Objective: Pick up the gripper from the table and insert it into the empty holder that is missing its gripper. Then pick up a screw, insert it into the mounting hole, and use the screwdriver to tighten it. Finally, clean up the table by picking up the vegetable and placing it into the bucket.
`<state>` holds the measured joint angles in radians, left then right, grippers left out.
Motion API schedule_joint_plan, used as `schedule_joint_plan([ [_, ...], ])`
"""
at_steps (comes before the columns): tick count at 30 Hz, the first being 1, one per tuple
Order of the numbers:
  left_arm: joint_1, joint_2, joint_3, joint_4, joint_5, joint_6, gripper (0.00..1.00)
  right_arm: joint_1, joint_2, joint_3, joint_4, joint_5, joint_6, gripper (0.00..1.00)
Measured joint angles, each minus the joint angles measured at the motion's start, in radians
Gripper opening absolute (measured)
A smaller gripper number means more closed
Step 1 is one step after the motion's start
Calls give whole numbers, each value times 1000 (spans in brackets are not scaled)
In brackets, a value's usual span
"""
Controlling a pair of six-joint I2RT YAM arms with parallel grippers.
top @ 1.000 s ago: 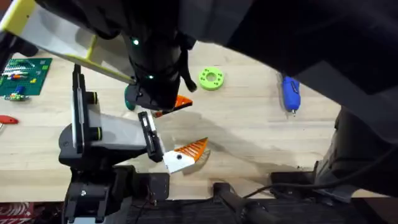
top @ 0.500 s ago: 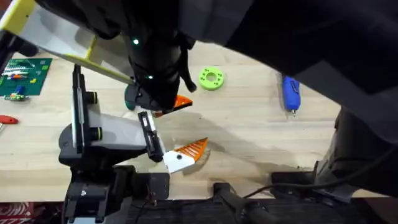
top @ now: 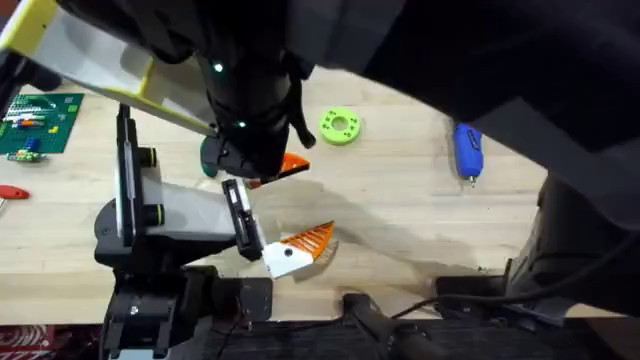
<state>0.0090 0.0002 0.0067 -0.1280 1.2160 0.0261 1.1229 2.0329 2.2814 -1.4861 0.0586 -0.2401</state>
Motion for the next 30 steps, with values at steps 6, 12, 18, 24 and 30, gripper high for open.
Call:
schedule_joint_plan([
  [6, 1, 0, 0, 0, -4, -8, 986, 0, 33, 0, -13, 0, 0, 11],
  [12, 2, 0, 0, 0, -4, -15, 986, 0, 40, 0, -17, 0, 0, 11],
  [18, 2, 0, 0, 0, -5, -15, 986, 0, 40, 0, -11, 0, 0, 11],
  [24, 2, 0, 0, 0, -5, -19, 986, 0, 40, 0, 15, -2, 0, 11],
  [30, 2, 0, 0, 0, -3, -19, 986, 0, 40, 0, 37, -4, 0, 11],
])
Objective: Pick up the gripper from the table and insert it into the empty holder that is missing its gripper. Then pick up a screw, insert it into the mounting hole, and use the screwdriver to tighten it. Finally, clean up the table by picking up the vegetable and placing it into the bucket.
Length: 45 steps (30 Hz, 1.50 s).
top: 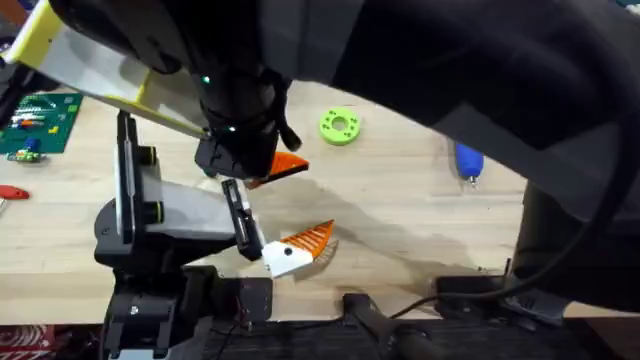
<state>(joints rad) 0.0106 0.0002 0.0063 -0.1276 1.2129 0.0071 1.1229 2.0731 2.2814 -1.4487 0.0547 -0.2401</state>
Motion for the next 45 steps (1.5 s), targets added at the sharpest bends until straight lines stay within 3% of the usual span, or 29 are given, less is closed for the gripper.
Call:
schedule_joint_plan([
  [45, -2, 5, 0, -5, 26, -20, 986, 0, 28, 9, -42, 0, 13, 11],
])
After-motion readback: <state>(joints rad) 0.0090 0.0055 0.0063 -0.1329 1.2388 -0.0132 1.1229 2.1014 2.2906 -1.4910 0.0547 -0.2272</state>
